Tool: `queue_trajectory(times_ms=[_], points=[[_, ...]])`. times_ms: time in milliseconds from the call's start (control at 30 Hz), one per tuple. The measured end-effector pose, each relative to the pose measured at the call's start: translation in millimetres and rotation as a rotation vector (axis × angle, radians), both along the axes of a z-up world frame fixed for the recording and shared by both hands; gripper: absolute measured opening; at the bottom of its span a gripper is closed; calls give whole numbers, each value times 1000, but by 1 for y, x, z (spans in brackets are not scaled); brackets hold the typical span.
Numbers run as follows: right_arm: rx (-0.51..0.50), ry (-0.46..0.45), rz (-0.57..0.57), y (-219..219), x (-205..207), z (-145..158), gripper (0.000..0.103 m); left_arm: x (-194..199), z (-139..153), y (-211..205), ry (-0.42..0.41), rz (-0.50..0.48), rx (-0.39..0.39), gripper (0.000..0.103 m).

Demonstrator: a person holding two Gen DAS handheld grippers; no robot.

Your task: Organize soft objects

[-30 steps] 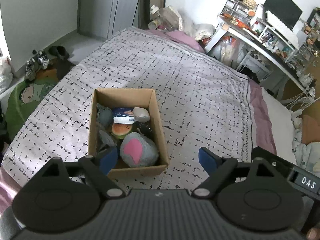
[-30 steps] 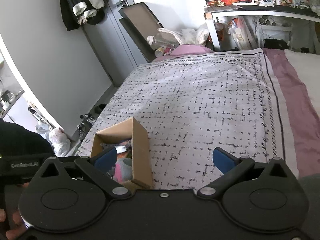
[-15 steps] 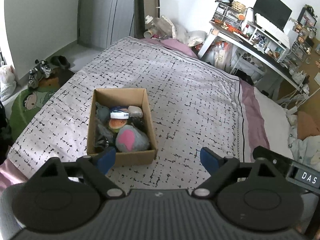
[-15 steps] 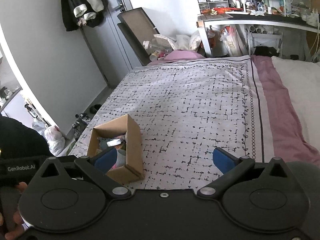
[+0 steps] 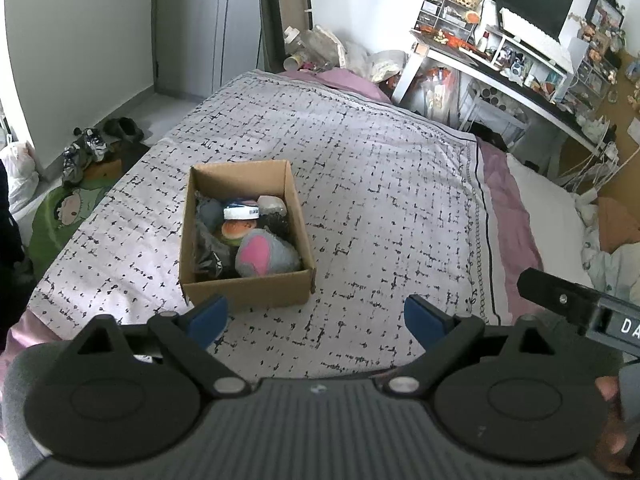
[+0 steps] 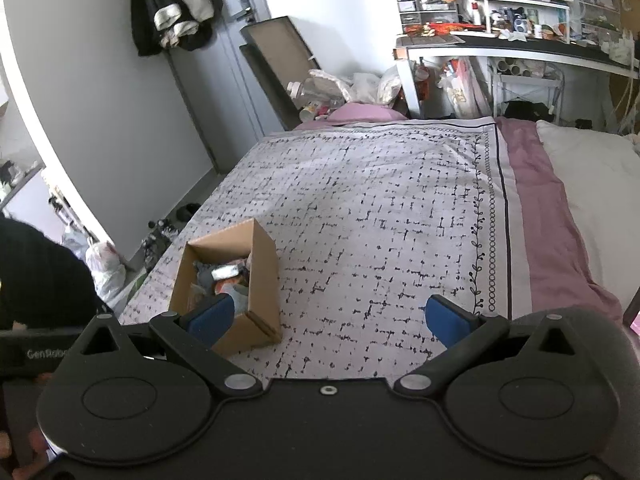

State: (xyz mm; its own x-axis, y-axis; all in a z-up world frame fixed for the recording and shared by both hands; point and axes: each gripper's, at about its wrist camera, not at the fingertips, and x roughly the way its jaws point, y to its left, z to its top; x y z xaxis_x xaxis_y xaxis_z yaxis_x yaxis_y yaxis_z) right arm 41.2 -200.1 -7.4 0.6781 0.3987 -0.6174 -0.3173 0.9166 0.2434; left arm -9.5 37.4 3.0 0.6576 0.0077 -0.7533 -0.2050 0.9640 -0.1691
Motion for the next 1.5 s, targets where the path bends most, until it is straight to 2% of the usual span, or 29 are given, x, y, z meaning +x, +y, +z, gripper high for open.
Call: queue_trajectory(times_ms=[267,533,1500], points=[[-32,-4,32,8,-7,-3,103,-6,-4,3,8,19,6,94],[-59,-1,13,10,-9,-5,103,-8,-2,9,-4,39,7,94],[-79,-1,-13,8,-9,-3,103,-10,4,6,-24,17,20,94]])
